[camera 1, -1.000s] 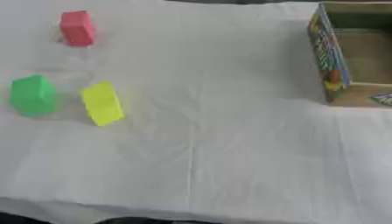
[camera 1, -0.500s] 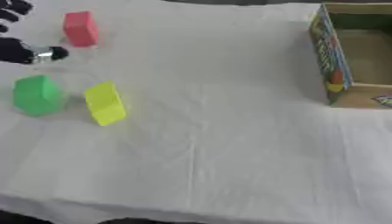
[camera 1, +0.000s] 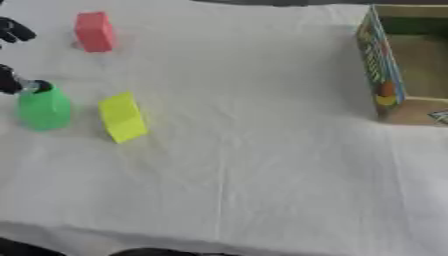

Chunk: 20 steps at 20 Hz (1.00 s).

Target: Pick up the objects with one hand, pass them to the other hand, and then place them into the box on the other side of the table.

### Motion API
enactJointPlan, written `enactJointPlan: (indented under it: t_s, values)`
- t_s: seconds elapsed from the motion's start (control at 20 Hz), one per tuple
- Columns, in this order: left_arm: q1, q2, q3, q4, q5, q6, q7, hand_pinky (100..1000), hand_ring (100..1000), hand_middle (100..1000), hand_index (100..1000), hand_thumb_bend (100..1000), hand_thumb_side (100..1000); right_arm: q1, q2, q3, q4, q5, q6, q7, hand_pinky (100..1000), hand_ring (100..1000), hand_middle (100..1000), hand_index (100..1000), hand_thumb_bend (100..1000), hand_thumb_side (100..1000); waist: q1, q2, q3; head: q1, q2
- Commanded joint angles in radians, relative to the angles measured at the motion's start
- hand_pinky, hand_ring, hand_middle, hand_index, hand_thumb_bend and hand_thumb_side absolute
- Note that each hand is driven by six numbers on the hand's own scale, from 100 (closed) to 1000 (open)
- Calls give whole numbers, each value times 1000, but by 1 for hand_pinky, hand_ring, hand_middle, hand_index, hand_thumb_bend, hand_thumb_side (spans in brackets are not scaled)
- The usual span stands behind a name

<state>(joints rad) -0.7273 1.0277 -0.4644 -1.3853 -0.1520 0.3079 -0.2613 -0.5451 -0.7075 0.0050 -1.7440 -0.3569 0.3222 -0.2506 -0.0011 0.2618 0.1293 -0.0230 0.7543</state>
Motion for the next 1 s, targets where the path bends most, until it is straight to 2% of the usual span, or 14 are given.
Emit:
enactJointPlan:
  t_s: [0.05, 0.15, 0.2, 0.4, 0.55, 0.6, 0.65, 0.8, 1.0]
  values:
    - [4, 25, 34, 8, -56, -57, -58, 866, 873, 794, 838, 681, 100, -9, -33, -7, -14, 8, 2, -1, 881, 823, 794, 907, 415, 519, 4, -29, 1, -5, -2]
    - [10, 29, 34, 4, -54, -91, -92, 857, 865, 783, 829, 711, 147, -5, -39, -7, -13, 10, 2, 1, 883, 822, 793, 908, 414, 518, 6, -30, 4, -7, -2]
    - [9, 33, 36, 4, -49, -108, -110, 858, 864, 781, 827, 721, 206, -3, -40, -7, -12, 11, 3, 1, 883, 821, 792, 910, 415, 518, 8, -30, 5, -8, -2]
    - [1, 45, 47, 30, -90, -174, -176, 865, 867, 780, 834, 738, 217, 4, -43, -6, -10, 15, 4, 1, 884, 819, 790, 911, 416, 518, 15, -32, 10, -8, 1]
    - [-2, 47, 60, 60, -134, -223, -224, 866, 869, 784, 838, 745, 178, 7, -47, -6, -8, 18, 5, 1, 884, 816, 787, 911, 416, 517, 18, -33, 11, -13, 2]
    - [-3, 47, 68, 69, -141, -239, -240, 864, 867, 780, 834, 738, 114, 9, -49, -6, -8, 20, 5, 1, 883, 815, 785, 911, 416, 517, 20, -33, 11, -16, 2]
    - [-5, 49, 78, 76, -139, -253, -256, 864, 866, 779, 833, 739, 100, 12, -52, -6, -9, 21, 4, 1, 883, 815, 785, 911, 416, 517, 21, -34, 12, -19, 2]
    - [-11, 62, 104, 84, -132, -283, -308, 859, 862, 776, 830, 752, 100, 20, -66, -4, -10, 24, 4, 0, 883, 813, 784, 911, 416, 517, 31, -33, 14, -26, 4]
    - [-3, 77, 109, 78, -112, -300, -377, 869, 872, 787, 845, 742, 100, 26, -75, -1, -10, 28, 6, -1, 883, 810, 780, 911, 418, 508, 45, -30, 20, -33, 7]
